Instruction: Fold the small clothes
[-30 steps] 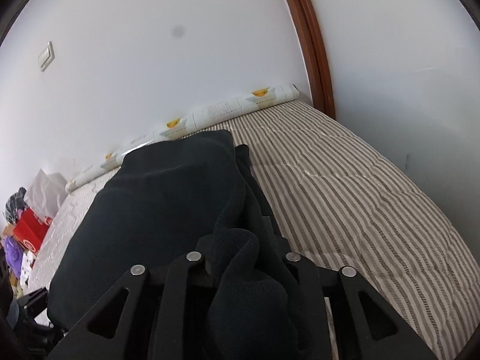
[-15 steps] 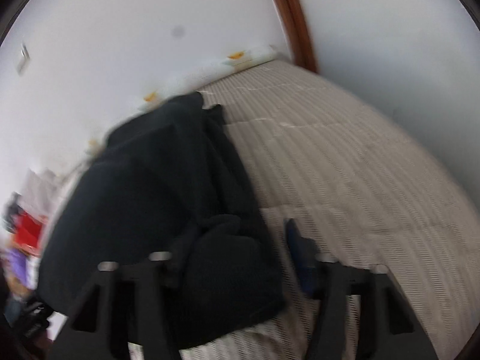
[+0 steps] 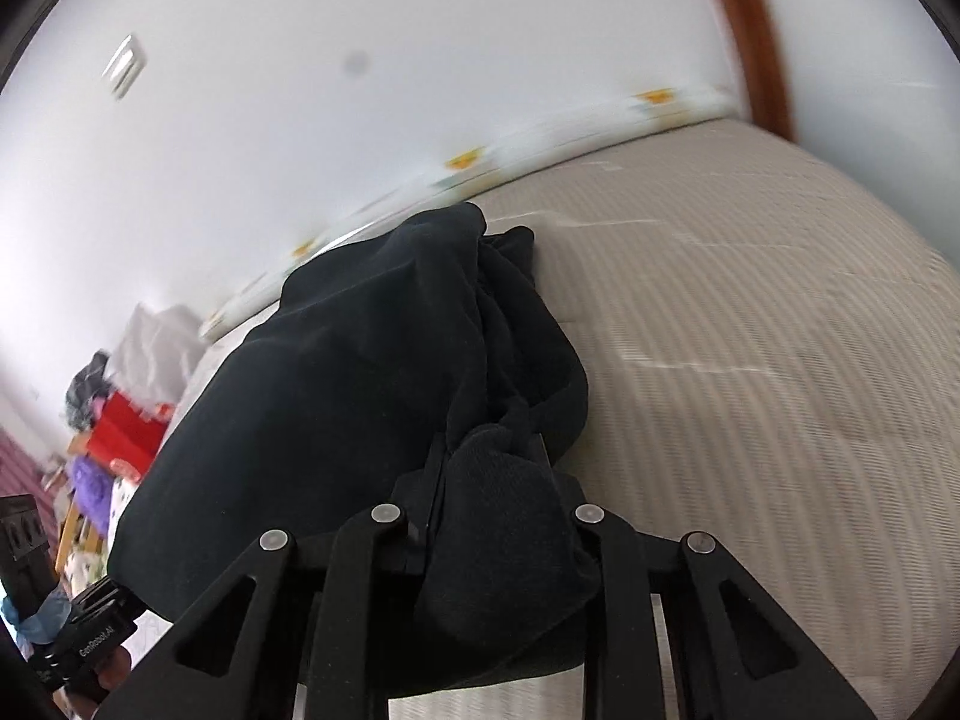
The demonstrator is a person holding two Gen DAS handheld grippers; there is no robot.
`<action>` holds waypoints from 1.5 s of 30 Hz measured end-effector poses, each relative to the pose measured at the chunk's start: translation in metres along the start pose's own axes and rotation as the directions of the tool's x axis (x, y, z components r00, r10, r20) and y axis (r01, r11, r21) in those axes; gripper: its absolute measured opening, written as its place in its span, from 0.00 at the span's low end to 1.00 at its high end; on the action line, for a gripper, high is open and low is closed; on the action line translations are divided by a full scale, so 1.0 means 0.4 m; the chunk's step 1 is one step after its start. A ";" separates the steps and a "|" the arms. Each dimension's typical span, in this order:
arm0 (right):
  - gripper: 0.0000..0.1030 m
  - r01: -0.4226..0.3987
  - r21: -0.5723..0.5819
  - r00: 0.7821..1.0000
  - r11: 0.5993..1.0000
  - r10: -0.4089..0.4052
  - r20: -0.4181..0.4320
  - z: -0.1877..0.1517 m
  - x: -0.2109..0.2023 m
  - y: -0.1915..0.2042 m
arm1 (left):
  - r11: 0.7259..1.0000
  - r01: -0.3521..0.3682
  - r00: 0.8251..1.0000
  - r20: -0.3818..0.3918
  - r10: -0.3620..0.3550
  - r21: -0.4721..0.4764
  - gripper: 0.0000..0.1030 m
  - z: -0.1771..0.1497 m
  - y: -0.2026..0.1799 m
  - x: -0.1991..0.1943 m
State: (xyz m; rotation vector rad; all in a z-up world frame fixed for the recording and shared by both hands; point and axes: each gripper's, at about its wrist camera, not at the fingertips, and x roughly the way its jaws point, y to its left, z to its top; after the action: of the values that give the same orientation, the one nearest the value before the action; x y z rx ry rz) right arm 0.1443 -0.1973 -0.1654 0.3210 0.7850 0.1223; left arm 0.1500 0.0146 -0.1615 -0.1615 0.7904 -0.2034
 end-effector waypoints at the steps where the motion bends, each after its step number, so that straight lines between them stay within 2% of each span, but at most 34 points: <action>1: 0.22 -0.013 -0.015 1.000 1.000 0.013 -0.004 -0.002 0.007 0.024 | 1.000 -0.003 1.000 -0.009 0.003 -0.003 0.21 -0.004 0.025 -0.007; 6: 0.25 -0.020 -0.151 1.000 0.988 0.022 0.013 -0.044 -0.033 0.111 | 0.999 0.024 0.997 -0.067 -0.026 -0.030 0.22 -0.025 0.089 0.006; 9: 0.29 0.021 -0.194 1.000 0.981 -0.020 0.003 -0.071 -0.063 0.107 | 1.000 0.010 0.997 -0.073 -0.011 -0.012 0.24 -0.039 0.082 0.002; 12: 0.29 0.079 -0.252 0.997 0.965 -0.073 0.034 -0.076 -0.117 0.107 | 1.000 0.011 0.996 -0.088 -0.011 -0.001 0.27 -0.055 0.072 -0.009; 14: 0.31 0.116 -0.273 0.991 0.955 -0.093 0.097 -0.067 -0.163 0.119 | 0.999 0.033 0.995 -0.095 -0.033 0.000 0.33 -0.061 0.067 -0.015; 15: 0.33 0.120 -0.279 0.988 0.953 -0.087 0.131 -0.063 -0.185 0.130 | 0.999 0.036 0.996 -0.084 -0.035 0.007 0.41 -0.069 0.061 -0.029; 16: 0.33 0.105 -0.289 0.987 0.952 -0.064 0.147 -0.061 -0.198 0.143 | 0.999 0.034 0.997 -0.063 -0.033 0.020 0.49 -0.079 0.055 -0.055; 18: 0.33 0.074 -0.318 0.990 0.945 -0.030 0.141 -0.065 -0.194 0.168 | 0.998 0.044 0.999 -0.018 -0.043 0.050 0.57 -0.085 0.038 -0.095; 20: 0.33 0.091 -0.352 0.991 0.932 -0.048 0.128 -0.081 -0.166 0.182 | 0.996 0.048 0.999 0.013 -0.049 0.071 0.57 -0.089 0.027 -0.129; 22: 0.33 0.130 -0.374 0.990 0.918 -0.104 0.090 -0.105 -0.121 0.178 | 0.996 0.038 0.998 0.042 -0.042 0.083 0.57 -0.075 0.019 -0.157; 24: 0.33 0.141 -0.345 0.990 0.928 -0.137 0.038 -0.122 -0.092 0.144 | 0.995 0.026 0.997 0.064 -0.032 0.091 0.57 -0.052 0.016 -0.166; 27: 0.32 0.113 -0.311 0.993 0.944 -0.113 0.016 -0.118 -0.113 0.116 | 0.996 -0.009 0.998 0.066 0.003 0.090 0.57 -0.008 0.028 -0.140; 28: 0.32 0.107 -0.313 0.994 0.944 -0.108 0.015 -0.110 -0.122 0.115 | 0.996 -0.034 0.998 0.060 0.029 0.085 0.57 0.001 0.036 -0.126; 30: 0.32 0.120 -0.334 0.993 0.935 -0.116 0.030 -0.087 -0.130 0.128 | 0.987 -0.130 0.990 0.069 0.124 0.092 0.58 0.007 0.041 -0.096; 34: 0.32 0.109 -0.338 0.994 0.935 -0.103 0.035 -0.039 -0.101 0.145 | 0.993 -0.096 0.994 -0.041 0.099 0.069 0.59 -0.014 0.071 -0.024; 38: 0.32 0.083 -0.314 0.996 0.946 -0.086 0.006 -0.006 -0.029 0.161 | 0.995 -0.085 0.995 -0.039 0.087 0.048 0.59 -0.006 0.080 -0.030; 39: 0.29 0.078 -0.308 0.996 0.948 -0.086 -0.011 -0.001 -0.005 0.164 | 0.996 -0.080 0.996 -0.036 0.081 0.043 0.59 -0.001 0.081 -0.036; 40: 0.09 0.072 -0.301 0.996 0.951 -0.083 -0.022 0.001 0.013 0.166 | 0.995 -0.081 0.996 -0.037 0.083 0.049 0.59 0.004 0.080 -0.037; 41: 0.03 0.064 -0.299 0.996 0.952 -0.077 -0.033 0.003 0.027 0.167 | 0.995 -0.087 0.995 -0.041 0.089 0.058 0.59 0.008 0.078 -0.035; 42: 0.03 0.055 -0.297 0.997 0.953 -0.067 -0.028 0.009 0.030 0.164 | 0.994 -0.089 0.995 -0.042 0.092 0.067 0.59 0.012 0.076 -0.034; 44: 0.02 0.052 -0.248 0.998 0.967 -0.044 0.039 0.019 -0.002 0.130 | 0.994 -0.075 0.996 -0.038 0.078 0.074 0.59 0.018 0.073 -0.034; 45: 0.02 0.032 -0.237 0.999 0.971 -0.023 0.039 0.021 -0.012 0.112 | 0.995 -0.064 0.997 -0.033 0.066 0.078 0.59 0.023 0.071 -0.035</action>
State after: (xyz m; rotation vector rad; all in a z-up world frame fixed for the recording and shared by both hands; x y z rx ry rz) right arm 0.1474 -0.1579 -0.1421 0.0847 0.7307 0.1826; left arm 0.1506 0.0462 -0.1518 -0.0598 0.8207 -0.1750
